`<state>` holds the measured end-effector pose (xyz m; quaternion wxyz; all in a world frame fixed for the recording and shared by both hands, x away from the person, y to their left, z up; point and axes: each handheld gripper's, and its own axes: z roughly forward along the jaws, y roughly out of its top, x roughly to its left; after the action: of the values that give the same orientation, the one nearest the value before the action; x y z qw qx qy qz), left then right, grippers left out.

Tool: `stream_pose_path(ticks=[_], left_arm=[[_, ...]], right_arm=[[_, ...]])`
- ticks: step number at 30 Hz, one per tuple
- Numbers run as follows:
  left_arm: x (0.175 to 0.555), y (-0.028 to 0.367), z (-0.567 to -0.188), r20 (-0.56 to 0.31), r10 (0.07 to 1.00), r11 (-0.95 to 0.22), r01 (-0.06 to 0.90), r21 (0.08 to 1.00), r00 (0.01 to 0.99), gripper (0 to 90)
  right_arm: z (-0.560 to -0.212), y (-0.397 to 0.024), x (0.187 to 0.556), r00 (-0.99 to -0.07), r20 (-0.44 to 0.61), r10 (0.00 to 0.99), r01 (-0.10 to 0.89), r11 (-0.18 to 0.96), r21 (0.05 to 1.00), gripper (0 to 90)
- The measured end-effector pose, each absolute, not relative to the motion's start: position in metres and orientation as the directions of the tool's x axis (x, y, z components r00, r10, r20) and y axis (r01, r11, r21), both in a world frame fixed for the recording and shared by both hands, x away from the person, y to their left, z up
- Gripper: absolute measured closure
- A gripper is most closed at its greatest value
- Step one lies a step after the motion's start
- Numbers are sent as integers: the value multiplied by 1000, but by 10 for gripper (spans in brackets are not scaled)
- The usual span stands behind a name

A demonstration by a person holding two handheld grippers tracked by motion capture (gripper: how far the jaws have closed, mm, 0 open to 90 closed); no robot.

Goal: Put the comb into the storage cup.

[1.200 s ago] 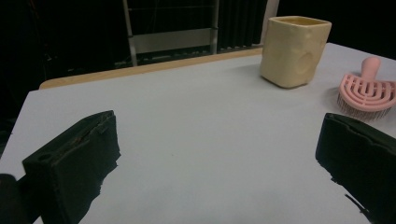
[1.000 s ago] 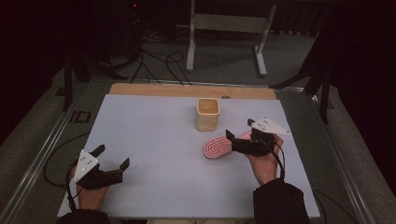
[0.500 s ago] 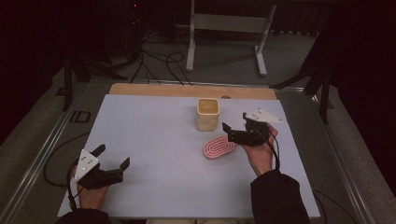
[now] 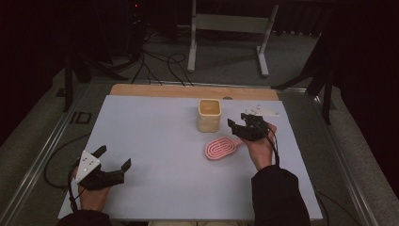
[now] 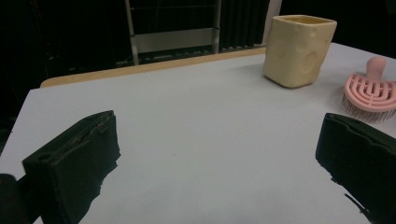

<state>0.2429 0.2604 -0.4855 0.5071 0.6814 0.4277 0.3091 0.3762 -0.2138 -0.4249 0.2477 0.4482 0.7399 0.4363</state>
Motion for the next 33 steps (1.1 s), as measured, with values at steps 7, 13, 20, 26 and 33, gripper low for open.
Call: stream_pose_path(ticks=[7,13,20,26,33], left_arm=[[244,259,-486,-5,894,-129,270,954,447,1],[244,260,-486,-9,895,-126,271,954,446,1],[244,259,-487,-6,895,-130,274,953,446,1],[245,259,-487,-2,894,-136,274,952,447,1],[245,258,-487,6,894,-144,274,951,447,1]], right_arm=[[-435,-216,388,-447,10,895,475,228,850,468],[-443,-219,396,-431,-11,902,492,245,835,478],[-458,-223,408,-415,-31,909,541,274,795,619],[-470,-227,415,-393,-29,919,606,282,744,900],[-487,-222,420,-420,-94,903,657,374,654,900]])
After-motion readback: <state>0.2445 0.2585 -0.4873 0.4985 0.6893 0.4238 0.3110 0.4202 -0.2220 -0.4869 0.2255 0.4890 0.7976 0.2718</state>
